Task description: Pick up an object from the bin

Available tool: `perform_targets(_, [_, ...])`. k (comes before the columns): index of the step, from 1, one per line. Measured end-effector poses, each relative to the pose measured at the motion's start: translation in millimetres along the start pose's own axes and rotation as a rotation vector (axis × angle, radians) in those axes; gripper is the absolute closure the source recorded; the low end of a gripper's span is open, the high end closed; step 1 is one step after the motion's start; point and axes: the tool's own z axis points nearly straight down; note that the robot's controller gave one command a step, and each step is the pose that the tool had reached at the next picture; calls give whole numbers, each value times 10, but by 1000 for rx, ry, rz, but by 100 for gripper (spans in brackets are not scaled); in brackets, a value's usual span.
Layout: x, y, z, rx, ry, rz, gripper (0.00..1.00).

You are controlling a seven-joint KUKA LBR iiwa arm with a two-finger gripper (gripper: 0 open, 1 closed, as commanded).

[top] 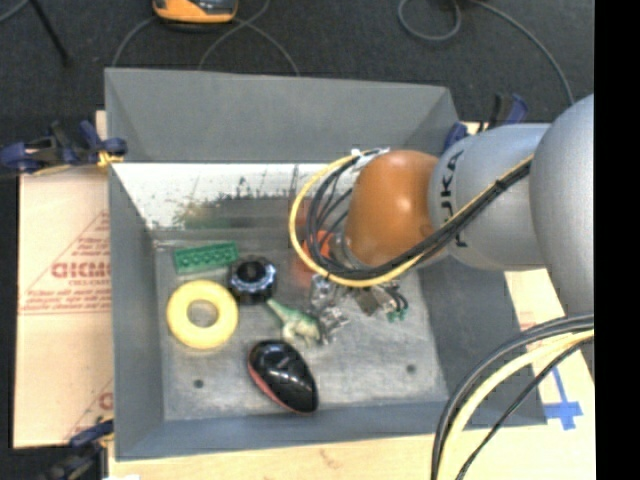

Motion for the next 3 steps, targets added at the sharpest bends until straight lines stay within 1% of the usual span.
perform_targets(1, [29, 13, -386, -5, 15, 11, 100])
perform_targets(2, [-57, -59, -736, -1, 2, -3, 100])
perform_targets(3, [-53, 8, -1102, -6, 16, -3, 100])
